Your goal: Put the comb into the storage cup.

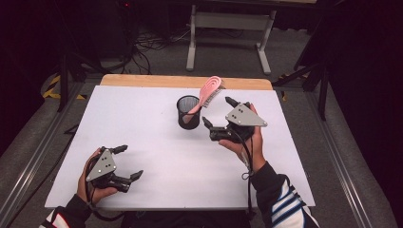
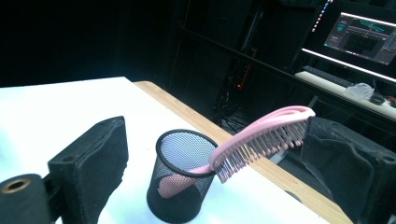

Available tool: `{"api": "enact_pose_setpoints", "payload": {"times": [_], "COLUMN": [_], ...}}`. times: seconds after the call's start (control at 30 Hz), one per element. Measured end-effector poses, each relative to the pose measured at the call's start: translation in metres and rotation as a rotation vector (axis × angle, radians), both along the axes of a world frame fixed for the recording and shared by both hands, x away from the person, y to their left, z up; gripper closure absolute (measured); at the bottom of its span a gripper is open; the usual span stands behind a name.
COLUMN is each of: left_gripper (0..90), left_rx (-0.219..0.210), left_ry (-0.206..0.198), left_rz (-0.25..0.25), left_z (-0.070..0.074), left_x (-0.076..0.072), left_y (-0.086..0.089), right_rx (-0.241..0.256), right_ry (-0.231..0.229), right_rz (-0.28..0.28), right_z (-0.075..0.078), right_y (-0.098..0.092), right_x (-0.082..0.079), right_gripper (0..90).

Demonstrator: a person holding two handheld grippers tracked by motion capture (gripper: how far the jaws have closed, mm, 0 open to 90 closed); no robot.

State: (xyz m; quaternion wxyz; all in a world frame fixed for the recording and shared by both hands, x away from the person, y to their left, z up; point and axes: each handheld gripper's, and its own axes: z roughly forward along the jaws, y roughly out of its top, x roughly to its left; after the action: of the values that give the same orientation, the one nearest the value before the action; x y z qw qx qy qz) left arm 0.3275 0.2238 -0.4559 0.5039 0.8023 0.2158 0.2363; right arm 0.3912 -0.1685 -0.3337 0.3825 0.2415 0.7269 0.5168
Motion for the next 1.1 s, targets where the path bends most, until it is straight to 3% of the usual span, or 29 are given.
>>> {"api": "enact_pose_setpoints", "payload": {"times": [0.77, 1.1], "left_gripper": [3.1, 3.0], "left_rx": [0.013, 0.014], "left_ry": [-0.001, -0.008], "left_rz": [-0.003, 0.000], "left_z": [-0.001, 0.000], "left_x": [-0.001, -0.002], "left_y": [-0.002, -0.002], "right_rx": [-0.037, -0.081], "right_ry": [0.005, 0.002], "right_rz": [0.018, 0.021], "right_z": [-0.017, -0.028], "right_y": [-0.012, -0.016], "right_x": [-0.021, -0.029], "right_gripper": [8.5, 7.7]}}
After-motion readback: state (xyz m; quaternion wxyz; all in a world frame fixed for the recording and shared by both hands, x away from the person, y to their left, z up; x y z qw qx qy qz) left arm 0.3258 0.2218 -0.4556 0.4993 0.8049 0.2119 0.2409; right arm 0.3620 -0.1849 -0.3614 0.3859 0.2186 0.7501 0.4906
